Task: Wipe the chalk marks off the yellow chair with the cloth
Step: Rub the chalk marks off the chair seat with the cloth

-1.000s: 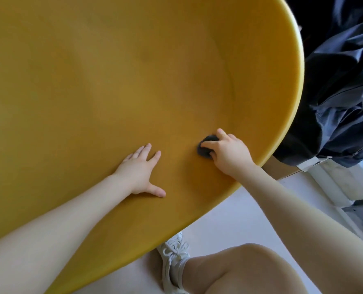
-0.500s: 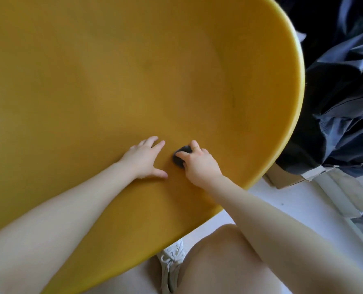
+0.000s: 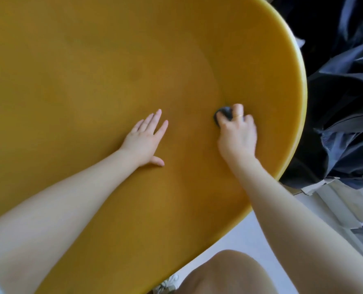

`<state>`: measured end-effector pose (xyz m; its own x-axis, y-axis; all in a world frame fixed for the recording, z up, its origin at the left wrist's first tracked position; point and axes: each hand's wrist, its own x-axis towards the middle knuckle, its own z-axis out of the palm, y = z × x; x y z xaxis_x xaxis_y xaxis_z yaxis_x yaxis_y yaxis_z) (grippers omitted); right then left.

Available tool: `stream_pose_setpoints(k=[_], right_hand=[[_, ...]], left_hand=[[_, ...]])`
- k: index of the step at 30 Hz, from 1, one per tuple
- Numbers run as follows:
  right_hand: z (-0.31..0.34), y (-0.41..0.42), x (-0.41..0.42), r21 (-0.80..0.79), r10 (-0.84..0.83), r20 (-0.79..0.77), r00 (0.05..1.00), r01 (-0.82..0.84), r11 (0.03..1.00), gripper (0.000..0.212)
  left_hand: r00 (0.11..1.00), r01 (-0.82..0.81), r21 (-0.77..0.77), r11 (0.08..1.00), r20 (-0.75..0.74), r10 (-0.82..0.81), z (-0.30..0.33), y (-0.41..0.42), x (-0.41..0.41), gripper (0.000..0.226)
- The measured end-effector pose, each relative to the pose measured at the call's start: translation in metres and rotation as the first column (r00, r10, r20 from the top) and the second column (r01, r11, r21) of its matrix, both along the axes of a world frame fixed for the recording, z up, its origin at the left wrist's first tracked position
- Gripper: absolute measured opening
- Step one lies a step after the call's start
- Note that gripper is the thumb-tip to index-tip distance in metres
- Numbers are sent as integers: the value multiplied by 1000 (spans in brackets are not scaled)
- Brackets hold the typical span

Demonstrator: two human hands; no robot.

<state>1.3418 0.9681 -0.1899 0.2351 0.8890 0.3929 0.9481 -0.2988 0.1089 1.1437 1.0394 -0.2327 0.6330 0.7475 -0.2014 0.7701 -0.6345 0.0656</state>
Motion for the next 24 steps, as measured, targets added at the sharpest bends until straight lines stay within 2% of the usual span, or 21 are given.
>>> stream_pose_setpoints(k=[3, 5, 8, 9, 12, 15, 18, 20, 24], right_hand=[[-27, 0, -31, -144, 92, -121, 988, -109, 984, 38], [-35, 0, -47, -208, 151, -180, 972, -188, 960, 42], [-29, 5, -36, -311, 276, -104, 956, -295, 903, 42], [-19, 8, -24, -284, 289, -39, 956, -288, 915, 40], [16, 21, 21, 2, 172, 128, 977, -174, 985, 38], [38, 35, 43, 211, 32, 205, 978, -76, 974, 38], [23, 47, 26, 230, -10, 218, 976, -41, 972, 39], [-3, 50, 5, 157, 65, 129, 989, -85, 984, 39], [-45, 46, -52, -24, 168, -143, 975, -174, 985, 43]], left_hand=[[999, -20, 49, 999, -46, 23, -2, 7, 8, 130], [996, -51, 29, 998, -67, 53, -4, 10, 7, 133], [993, -104, -61, 993, -59, 101, -8, 13, 0, 133], [993, -110, -86, 990, -48, 106, -9, 14, -2, 133], [994, -107, -111, 988, -18, 106, -13, 15, -3, 132], [994, -106, -117, 987, -4, 106, -13, 15, -2, 133], [994, -104, -131, 986, 22, 108, -13, 16, -3, 133], [993, -105, -136, 985, 37, 111, -14, 16, -4, 132], [990, -113, -141, 984, 63, 123, -17, 15, -5, 132]])
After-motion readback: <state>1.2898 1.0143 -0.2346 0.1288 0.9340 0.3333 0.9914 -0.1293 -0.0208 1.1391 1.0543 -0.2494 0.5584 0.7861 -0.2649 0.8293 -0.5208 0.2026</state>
